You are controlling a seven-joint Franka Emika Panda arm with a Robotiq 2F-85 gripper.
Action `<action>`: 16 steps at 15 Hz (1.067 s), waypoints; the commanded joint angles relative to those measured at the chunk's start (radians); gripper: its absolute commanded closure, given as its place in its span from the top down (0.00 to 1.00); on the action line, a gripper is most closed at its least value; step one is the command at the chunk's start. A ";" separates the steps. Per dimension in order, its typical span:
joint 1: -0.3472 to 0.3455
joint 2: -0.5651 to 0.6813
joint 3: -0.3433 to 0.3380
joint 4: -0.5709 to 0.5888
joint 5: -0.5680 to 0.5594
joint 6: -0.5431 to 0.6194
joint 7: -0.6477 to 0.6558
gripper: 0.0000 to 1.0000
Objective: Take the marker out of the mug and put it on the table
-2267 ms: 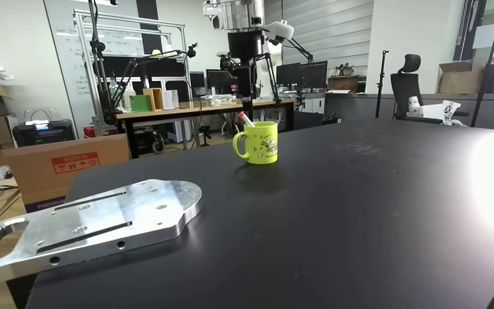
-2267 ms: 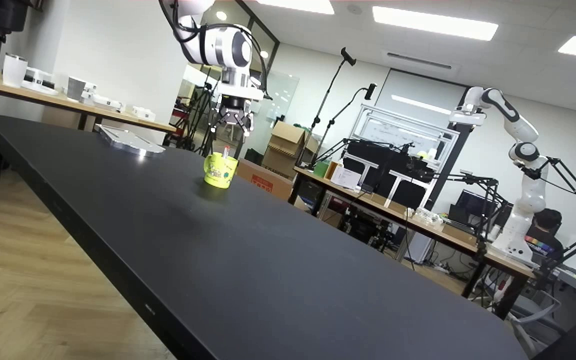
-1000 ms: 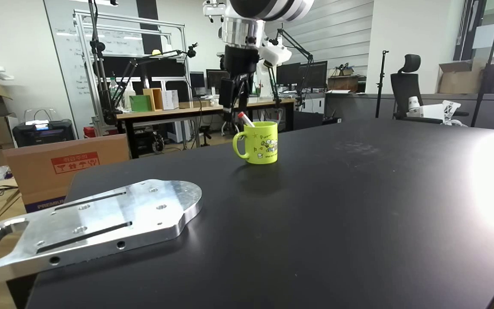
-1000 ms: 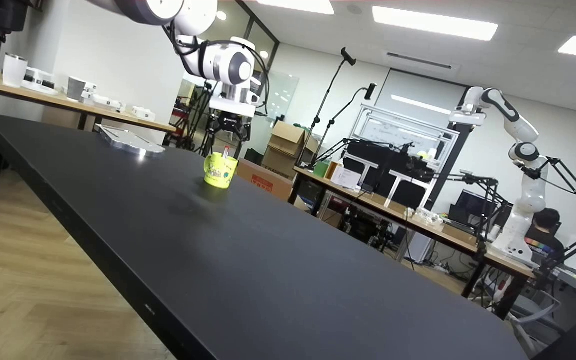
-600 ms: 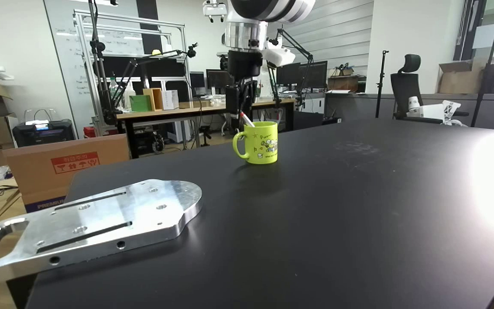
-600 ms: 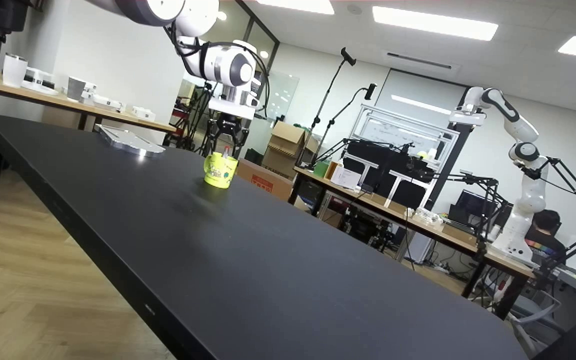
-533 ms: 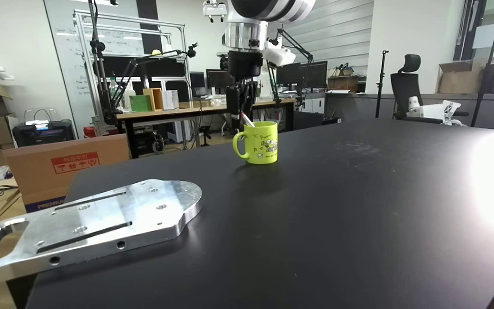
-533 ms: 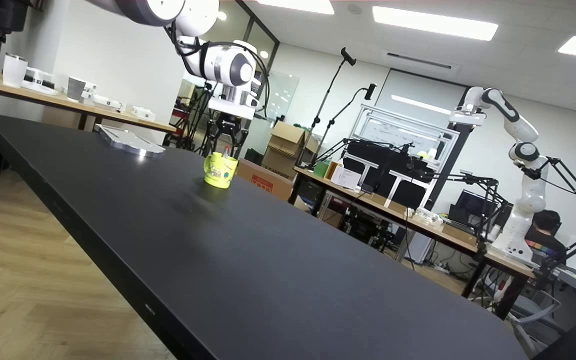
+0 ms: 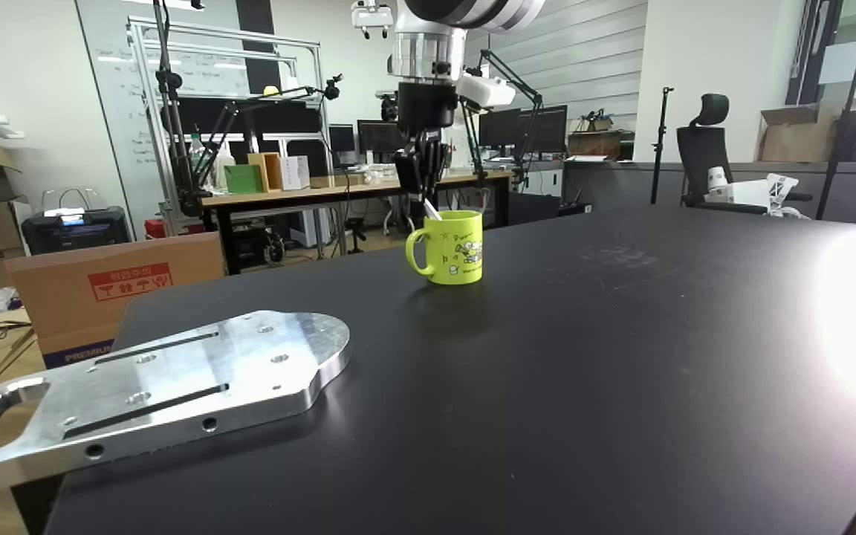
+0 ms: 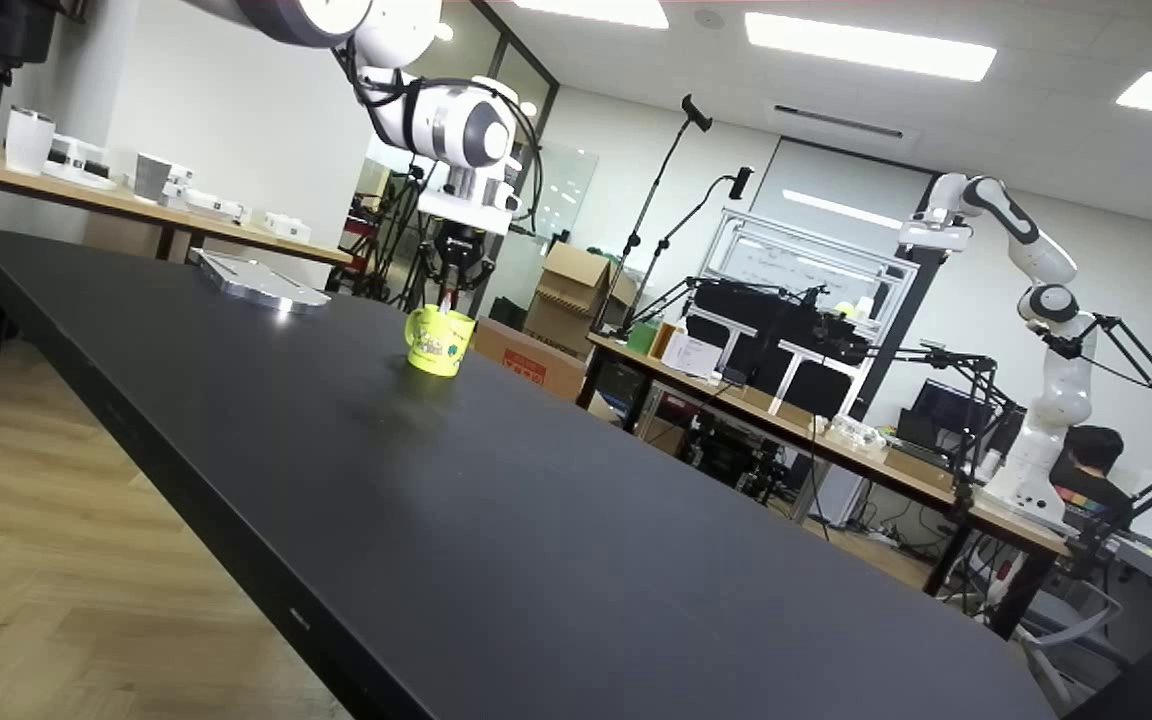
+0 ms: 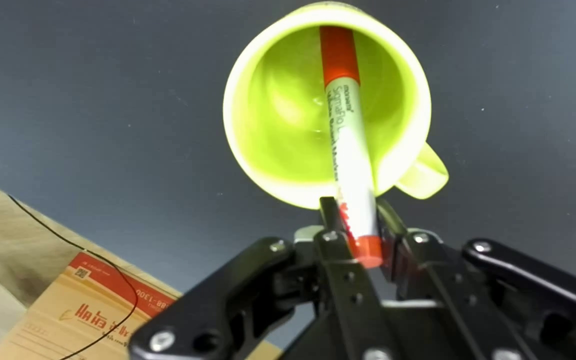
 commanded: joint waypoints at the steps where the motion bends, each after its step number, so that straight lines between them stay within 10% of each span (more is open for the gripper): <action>1: -0.001 0.011 -0.007 0.079 0.021 -0.095 0.015 0.05; 16: -0.056 -0.182 -0.095 0.024 -0.033 -0.471 0.001 0.05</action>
